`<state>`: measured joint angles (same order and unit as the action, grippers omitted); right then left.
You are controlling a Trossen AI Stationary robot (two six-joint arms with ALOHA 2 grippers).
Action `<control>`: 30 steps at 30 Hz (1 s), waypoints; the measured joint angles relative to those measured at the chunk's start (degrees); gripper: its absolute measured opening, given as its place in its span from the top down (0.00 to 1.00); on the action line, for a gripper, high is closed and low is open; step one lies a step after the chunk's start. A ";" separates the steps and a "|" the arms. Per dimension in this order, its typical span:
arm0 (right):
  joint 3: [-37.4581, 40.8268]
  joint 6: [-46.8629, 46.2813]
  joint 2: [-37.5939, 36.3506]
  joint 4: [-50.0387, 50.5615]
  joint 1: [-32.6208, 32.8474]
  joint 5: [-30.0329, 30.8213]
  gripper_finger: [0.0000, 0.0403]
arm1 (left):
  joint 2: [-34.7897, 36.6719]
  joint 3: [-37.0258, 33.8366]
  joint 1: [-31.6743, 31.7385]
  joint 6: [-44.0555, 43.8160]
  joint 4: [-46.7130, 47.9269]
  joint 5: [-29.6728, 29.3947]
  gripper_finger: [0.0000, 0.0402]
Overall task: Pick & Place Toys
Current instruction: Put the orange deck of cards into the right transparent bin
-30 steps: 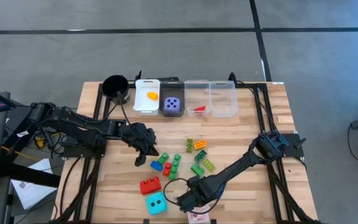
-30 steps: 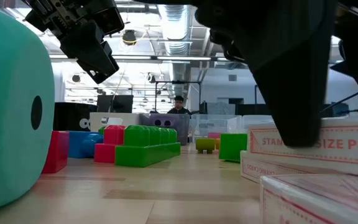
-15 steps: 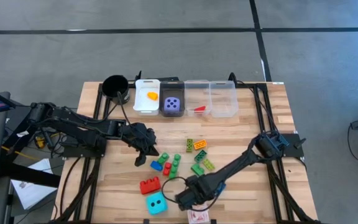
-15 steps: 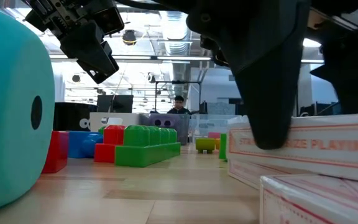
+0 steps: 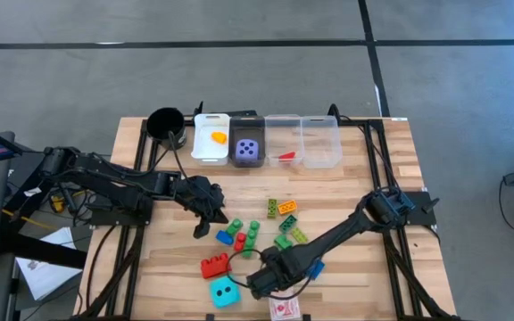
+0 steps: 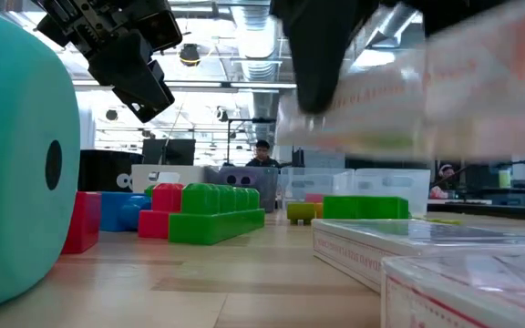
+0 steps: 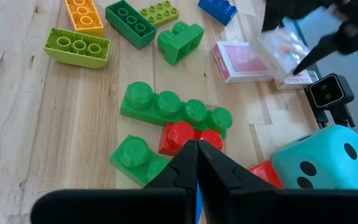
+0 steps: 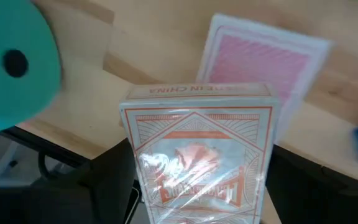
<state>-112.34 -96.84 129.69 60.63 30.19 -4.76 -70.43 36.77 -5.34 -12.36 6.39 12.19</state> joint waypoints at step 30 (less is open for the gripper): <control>-18.17 26.10 -6.50 29.39 -30.22 28.95 0.26 | 0.00 -0.02 0.00 -8.09 0.26 5.67 1.00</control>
<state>-130.50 -70.74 123.19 90.01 -0.03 24.19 -70.43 36.75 -5.34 -20.45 6.66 17.86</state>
